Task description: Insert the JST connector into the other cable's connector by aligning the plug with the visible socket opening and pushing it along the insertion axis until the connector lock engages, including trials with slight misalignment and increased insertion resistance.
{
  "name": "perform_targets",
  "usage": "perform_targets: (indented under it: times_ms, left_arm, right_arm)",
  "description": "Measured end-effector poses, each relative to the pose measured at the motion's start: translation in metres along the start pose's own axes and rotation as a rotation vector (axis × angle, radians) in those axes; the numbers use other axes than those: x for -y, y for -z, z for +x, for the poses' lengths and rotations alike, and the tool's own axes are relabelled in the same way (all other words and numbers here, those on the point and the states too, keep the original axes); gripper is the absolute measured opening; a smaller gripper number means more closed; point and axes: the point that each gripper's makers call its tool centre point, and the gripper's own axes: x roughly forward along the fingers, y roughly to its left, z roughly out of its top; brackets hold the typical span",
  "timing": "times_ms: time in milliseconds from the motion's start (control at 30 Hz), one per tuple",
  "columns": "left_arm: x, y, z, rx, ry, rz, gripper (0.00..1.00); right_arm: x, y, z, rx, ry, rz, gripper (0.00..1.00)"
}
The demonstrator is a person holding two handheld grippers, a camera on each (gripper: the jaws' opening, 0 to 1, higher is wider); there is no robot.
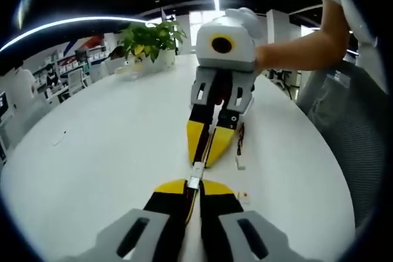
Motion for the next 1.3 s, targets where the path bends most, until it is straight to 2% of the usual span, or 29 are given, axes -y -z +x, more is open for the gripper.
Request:
perform_targets:
  times_ms: [100,533,700,1300]
  left_arm:
    - [-0.001,0.001,0.0,0.005,-0.002,-0.04,0.02]
    - [-0.004,0.0,-0.002,-0.006,-0.014,-0.038,0.07]
    - [-0.005,-0.001,-0.004,-0.025,-0.017,-0.024,0.08]
    - [-0.012,-0.025,-0.024,-0.008,-0.051,0.004,0.08]
  right_arm:
    - [0.0,0.001,0.0,-0.002,-0.001,0.008,0.04]
    - [0.008,0.003,-0.006,-0.004,0.031,0.044,0.11]
    - [0.012,-0.006,-0.011,0.016,0.048,0.048,0.12]
    - [0.012,-0.022,-0.026,0.021,0.074,0.025,0.11]
